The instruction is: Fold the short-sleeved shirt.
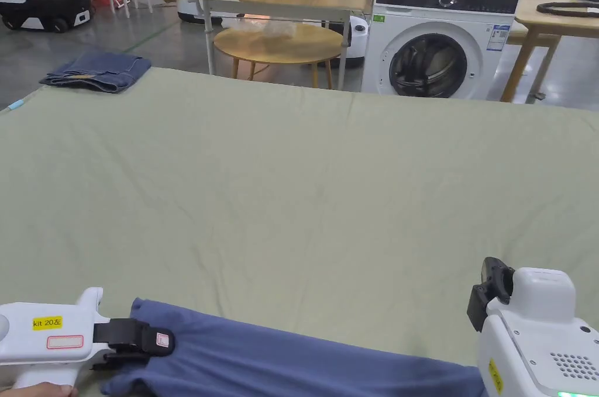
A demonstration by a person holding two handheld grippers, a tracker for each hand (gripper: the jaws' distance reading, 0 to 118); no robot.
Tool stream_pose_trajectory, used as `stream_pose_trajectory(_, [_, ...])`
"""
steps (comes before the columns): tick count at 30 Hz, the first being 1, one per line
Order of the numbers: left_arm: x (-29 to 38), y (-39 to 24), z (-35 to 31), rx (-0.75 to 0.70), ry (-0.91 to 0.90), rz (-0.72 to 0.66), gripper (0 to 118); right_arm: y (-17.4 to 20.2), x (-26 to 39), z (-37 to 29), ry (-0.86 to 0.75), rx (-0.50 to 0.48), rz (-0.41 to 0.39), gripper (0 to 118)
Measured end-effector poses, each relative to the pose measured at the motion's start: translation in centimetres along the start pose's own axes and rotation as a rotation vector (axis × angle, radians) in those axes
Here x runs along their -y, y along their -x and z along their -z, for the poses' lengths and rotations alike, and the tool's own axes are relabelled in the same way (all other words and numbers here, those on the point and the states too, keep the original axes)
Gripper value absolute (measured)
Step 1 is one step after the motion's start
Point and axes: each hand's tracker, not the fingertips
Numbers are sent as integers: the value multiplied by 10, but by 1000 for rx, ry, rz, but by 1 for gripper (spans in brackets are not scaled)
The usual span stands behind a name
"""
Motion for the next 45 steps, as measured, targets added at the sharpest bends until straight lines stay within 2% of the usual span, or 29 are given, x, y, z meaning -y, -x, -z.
stream_pose_trajectory(10, [-12, -43, -43, -68, -19, 96, 2, -2, -2, 5, 0, -16, -3, 0])
stream_pose_trajectory(15, [-17, -56, -73, -158, -62, 88, 2, -1, -6, 5, -2, -25, 3, 0])
stream_pose_trajectory(18, [-24, -56, -92, -281, -80, 127, 2, -1, -6, 9, -1, -33, 1, 0])
stream_pose_trajectory(23, [-15, -88, -95, -298, -65, 137, 2, 0, -6, 13, 3, -46, -10, 0])
stream_pose_trajectory(27, [-23, -106, -83, -258, -21, 204, 2, -1, -5, 14, 11, -51, -3, 0])
stream_pose_trajectory(35, [-7, -189, -26, -140, 123, 296, 2, -3, -5, 12, 21, -53, 0, 0])
stream_pose_trajectory(40, [-2, -211, 35, -146, 209, 306, 2, -10, -3, 11, 32, -44, 5, 0])
stream_pose_trajectory(45, [14, -220, 106, -232, 296, 307, 2, -13, 0, 9, 48, -29, 10, 0])
